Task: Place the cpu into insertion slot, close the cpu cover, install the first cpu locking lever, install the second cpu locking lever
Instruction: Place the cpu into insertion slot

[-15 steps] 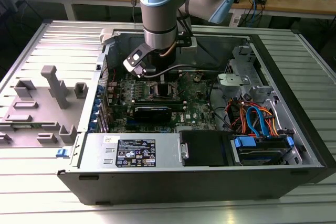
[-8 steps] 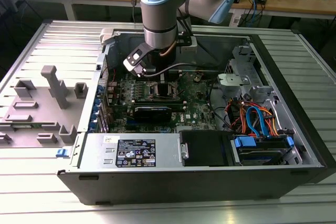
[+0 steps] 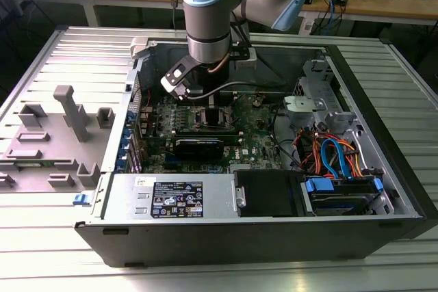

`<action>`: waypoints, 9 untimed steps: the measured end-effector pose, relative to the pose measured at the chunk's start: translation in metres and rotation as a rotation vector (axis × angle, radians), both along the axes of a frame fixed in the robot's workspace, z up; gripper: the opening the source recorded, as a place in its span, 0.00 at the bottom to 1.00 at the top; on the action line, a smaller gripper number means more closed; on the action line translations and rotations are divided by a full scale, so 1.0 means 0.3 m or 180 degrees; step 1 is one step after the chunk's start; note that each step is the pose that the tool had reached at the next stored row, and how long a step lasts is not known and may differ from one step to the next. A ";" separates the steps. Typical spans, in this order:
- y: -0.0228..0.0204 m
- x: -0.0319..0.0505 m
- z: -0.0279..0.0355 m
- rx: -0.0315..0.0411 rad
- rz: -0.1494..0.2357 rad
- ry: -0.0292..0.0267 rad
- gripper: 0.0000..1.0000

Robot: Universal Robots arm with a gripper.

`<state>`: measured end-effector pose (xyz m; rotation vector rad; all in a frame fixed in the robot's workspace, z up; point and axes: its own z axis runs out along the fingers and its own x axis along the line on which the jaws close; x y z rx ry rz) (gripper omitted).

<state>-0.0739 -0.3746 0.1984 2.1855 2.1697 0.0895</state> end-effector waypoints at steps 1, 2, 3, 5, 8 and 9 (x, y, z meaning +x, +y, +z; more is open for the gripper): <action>0.000 0.000 -0.001 -0.0002 0.0007 0.0000 0.54; 0.001 0.000 -0.001 -0.0008 0.0012 -0.0001 0.54; 0.000 0.000 -0.001 -0.0008 0.0012 -0.0001 0.54; 0.000 0.000 -0.001 -0.0009 0.0013 -0.0001 0.54; 0.001 -0.002 -0.001 -0.0024 0.0012 -0.0001 0.54; -0.001 -0.003 0.000 -0.0031 0.0013 0.0000 0.54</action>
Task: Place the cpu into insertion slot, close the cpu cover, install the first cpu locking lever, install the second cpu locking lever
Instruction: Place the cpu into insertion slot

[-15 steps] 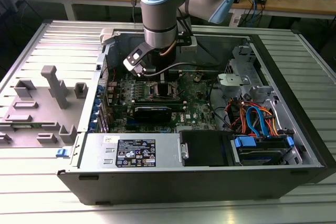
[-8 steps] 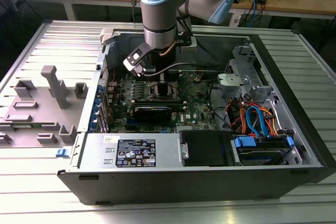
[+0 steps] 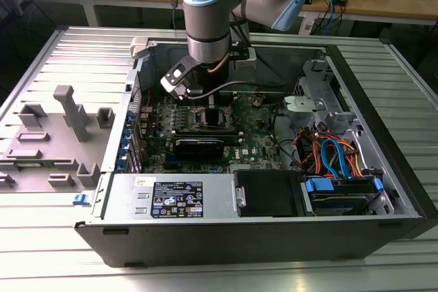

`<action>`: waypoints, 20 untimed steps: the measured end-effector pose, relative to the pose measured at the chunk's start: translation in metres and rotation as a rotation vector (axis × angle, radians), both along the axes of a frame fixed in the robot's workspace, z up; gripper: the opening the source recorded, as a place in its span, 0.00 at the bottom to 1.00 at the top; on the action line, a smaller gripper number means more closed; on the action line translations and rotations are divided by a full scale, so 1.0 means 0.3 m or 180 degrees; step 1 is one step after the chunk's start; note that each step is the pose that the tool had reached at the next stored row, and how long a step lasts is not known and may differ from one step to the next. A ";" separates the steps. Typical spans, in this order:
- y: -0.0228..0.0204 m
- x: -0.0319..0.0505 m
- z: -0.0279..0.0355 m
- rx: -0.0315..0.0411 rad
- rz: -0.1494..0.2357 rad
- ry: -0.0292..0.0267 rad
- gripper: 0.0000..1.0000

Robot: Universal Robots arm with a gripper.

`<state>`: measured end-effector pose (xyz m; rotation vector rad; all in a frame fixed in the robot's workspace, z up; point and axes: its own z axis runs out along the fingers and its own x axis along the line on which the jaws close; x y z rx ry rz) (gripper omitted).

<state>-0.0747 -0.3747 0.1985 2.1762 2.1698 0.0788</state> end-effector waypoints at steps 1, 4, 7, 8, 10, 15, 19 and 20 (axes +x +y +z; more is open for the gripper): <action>0.001 0.000 0.000 0.0003 0.0000 0.0000 0.54; 0.002 -0.001 -0.001 0.0005 0.0000 -0.0001 0.54; 0.005 0.000 -0.001 0.0003 0.0000 -0.0001 0.54; 0.005 0.001 -0.001 -0.0004 -0.0001 -0.0001 0.54; 0.005 0.001 0.000 -0.0017 -0.0008 -0.0001 0.54; 0.005 0.001 -0.002 -0.0018 -0.0012 0.0000 0.54; 0.005 0.001 -0.003 -0.0017 -0.0012 -0.0001 0.54; 0.005 0.001 -0.003 -0.0017 -0.0012 -0.0001 0.54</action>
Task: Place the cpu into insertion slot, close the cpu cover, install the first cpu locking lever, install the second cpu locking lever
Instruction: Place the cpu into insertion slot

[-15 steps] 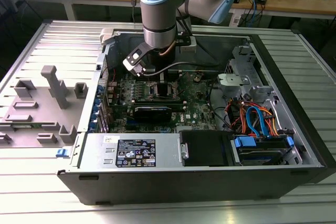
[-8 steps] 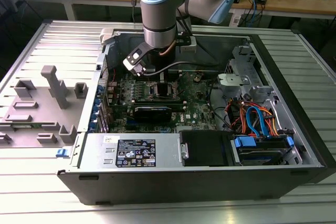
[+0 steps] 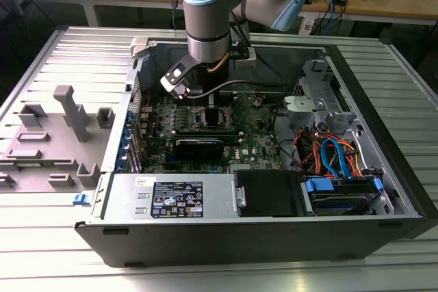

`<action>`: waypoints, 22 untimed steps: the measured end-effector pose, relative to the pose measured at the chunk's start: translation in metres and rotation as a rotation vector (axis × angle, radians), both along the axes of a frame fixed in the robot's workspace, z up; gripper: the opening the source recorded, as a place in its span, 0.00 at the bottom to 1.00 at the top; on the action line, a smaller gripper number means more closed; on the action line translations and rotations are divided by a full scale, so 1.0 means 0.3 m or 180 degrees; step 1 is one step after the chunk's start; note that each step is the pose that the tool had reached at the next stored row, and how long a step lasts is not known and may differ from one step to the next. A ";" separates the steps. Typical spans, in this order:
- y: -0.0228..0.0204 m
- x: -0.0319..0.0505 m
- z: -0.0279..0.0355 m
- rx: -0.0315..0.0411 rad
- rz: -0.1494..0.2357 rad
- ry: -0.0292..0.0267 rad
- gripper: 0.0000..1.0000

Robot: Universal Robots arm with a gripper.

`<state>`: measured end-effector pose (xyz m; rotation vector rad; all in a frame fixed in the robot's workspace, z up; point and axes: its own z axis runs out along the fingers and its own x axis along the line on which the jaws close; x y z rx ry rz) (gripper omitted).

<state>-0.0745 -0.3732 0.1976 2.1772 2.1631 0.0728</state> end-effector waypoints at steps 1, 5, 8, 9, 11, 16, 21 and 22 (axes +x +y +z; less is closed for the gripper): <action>0.000 0.000 0.000 0.0000 0.0000 0.0000 0.54; 0.000 0.000 0.000 0.0000 0.0000 0.0000 0.54; 0.000 0.000 -0.001 0.0000 0.0000 0.0000 0.54; 0.000 0.000 -0.001 0.0000 0.0000 0.0000 0.54; 0.000 0.000 -0.001 0.0000 0.0000 0.0000 0.54; 0.000 0.000 -0.001 0.0000 0.0000 0.0000 0.54; 0.000 0.000 -0.002 0.0000 0.0000 0.0000 0.54; 0.000 0.000 -0.002 0.0000 0.0000 0.0000 0.54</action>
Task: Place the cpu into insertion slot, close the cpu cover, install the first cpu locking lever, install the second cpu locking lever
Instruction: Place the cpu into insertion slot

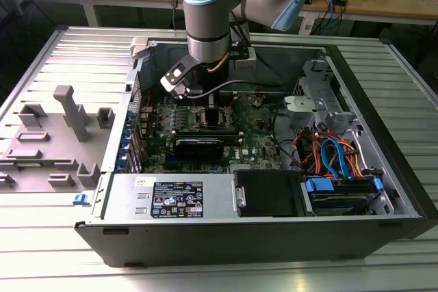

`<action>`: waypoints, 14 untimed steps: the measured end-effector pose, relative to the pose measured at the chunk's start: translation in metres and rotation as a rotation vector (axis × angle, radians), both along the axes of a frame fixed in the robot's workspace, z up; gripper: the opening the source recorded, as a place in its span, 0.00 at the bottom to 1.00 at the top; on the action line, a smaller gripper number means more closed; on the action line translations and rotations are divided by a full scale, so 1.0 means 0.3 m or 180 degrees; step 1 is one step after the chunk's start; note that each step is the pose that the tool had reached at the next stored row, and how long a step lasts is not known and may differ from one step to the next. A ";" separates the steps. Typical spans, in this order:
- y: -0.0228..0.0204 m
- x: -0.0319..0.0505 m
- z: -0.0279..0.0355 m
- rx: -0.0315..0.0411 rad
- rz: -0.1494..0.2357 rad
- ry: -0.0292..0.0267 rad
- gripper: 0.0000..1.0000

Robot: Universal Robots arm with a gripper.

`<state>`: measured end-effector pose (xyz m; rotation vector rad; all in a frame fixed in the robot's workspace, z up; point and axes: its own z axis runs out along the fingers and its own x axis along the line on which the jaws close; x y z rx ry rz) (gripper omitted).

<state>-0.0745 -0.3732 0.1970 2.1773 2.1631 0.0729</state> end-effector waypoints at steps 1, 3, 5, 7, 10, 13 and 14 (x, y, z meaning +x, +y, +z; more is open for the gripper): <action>0.000 0.000 0.000 0.0000 0.0000 0.0000 0.54; 0.000 0.000 0.000 0.0000 0.0000 0.0000 0.54; 0.000 0.000 0.000 0.0000 0.0000 0.0000 0.54; 0.000 0.000 -0.001 0.0000 0.0000 0.0000 0.54; 0.000 0.000 -0.001 0.0000 0.0000 0.0000 0.54; 0.000 0.000 -0.001 0.0000 0.0000 0.0000 0.54; 0.000 0.000 -0.001 0.0000 0.0000 0.0000 0.54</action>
